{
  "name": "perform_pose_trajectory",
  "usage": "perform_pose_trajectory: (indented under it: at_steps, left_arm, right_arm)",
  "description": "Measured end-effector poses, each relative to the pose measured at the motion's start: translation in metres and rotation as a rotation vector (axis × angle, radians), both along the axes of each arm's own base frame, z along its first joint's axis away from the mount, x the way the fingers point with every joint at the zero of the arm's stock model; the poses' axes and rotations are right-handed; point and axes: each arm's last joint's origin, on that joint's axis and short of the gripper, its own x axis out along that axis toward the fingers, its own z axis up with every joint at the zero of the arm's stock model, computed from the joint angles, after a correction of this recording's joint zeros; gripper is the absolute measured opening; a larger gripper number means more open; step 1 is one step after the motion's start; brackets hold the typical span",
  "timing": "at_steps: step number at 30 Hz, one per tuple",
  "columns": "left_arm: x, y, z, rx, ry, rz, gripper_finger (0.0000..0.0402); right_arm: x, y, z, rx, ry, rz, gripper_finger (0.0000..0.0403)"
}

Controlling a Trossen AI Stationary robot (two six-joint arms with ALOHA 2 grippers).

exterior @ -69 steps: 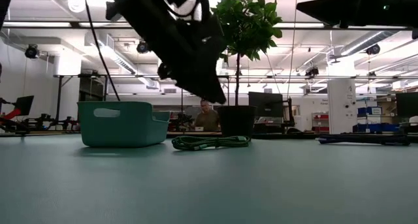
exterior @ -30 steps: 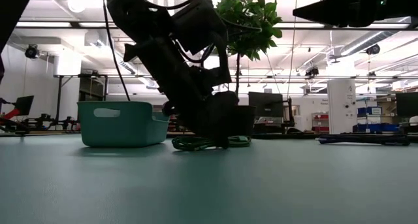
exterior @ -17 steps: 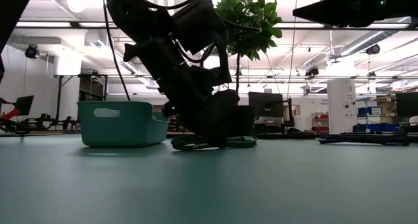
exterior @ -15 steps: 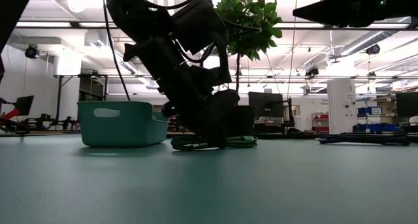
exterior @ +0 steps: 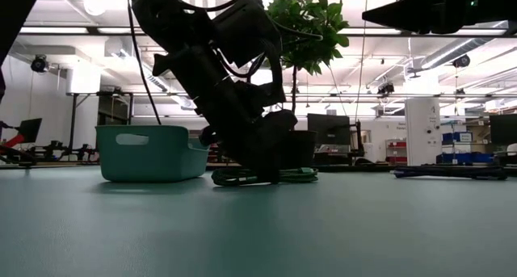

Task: Pick and place USB-C Cables
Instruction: Put the black green charger cable into the green bin

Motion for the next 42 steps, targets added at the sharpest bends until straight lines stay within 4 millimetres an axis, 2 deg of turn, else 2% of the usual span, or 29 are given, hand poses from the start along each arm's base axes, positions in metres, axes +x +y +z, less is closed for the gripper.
perform_pose_trajectory:
  at_steps: [21,28,30,37,42]
  left_arm:
    - [-0.002,-0.005,0.003,0.033,-0.007,0.006,0.0017]
    - [-0.005,-0.019,0.032,0.103,-0.085,-0.035,0.0017]
    - [-0.006,-0.023,0.046,0.126,-0.135,-0.063,0.0017]
    - [-0.012,-0.033,0.085,0.226,-0.362,-0.158,0.0017]
    - [-0.026,-0.034,0.098,0.298,-0.534,-0.197,0.0017]
  right_arm:
    - [0.000,0.000,0.000,0.000,0.002,0.000,0.0011]
    - [0.000,0.000,-0.001,0.000,0.006,0.000,0.0011]
    - [0.000,0.000,-0.001,0.000,0.006,0.000,0.0011]
    - [0.000,0.000,-0.001,0.000,0.010,0.000,0.0011]
    - [0.000,0.000,-0.001,0.000,0.009,0.000,0.0011]
